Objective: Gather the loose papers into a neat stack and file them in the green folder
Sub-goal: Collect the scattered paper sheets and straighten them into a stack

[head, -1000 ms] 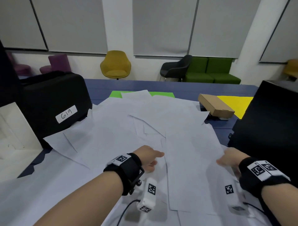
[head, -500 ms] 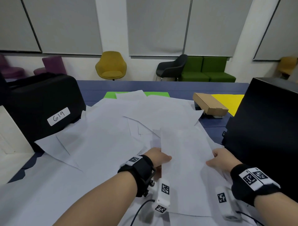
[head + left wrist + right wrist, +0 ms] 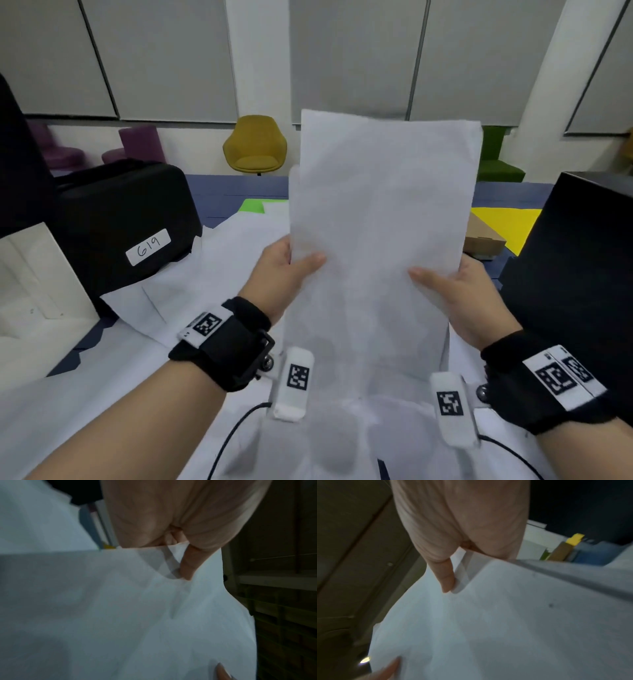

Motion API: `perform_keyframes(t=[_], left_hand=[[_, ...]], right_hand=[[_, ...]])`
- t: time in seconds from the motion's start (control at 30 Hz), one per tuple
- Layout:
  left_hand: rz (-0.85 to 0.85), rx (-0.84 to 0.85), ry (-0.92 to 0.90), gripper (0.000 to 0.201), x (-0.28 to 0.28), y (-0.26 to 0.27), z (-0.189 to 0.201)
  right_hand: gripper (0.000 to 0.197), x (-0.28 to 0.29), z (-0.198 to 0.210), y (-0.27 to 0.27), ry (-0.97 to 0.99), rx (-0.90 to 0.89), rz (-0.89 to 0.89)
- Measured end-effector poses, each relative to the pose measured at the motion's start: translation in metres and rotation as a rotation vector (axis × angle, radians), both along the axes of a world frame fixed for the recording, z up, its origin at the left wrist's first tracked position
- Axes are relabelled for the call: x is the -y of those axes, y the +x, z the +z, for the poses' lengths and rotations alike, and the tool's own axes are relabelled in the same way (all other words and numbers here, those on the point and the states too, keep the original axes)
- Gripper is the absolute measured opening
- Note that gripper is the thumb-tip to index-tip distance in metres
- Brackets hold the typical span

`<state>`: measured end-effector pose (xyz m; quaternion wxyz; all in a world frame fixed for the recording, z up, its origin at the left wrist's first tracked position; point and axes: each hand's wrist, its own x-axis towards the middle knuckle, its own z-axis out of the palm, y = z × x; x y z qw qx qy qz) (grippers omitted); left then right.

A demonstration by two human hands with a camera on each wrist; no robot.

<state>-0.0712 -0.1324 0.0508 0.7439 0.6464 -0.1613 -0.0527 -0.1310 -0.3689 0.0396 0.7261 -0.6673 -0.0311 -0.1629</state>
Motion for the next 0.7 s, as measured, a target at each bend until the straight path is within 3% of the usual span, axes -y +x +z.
perform_keyframes(t=[0.23, 0.5, 0.7], left_hand=[[0.049, 0.12, -0.189, 0.016, -0.02, -0.018, 0.045], [0.059, -0.015, -0.11, 0.031, -0.034, -0.021, -0.002], [0.057, -0.118, -0.033, 0.025, -0.031, -0.015, -0.025]], right_hand=[[0.024, -0.023, 0.028, 0.006, -0.005, 0.178, -0.01], [0.046, -0.019, -0.006, 0.002, -0.036, 0.044, 0.11], [0.021, -0.035, -0.028, 0.013, -0.102, -0.061, 0.064]])
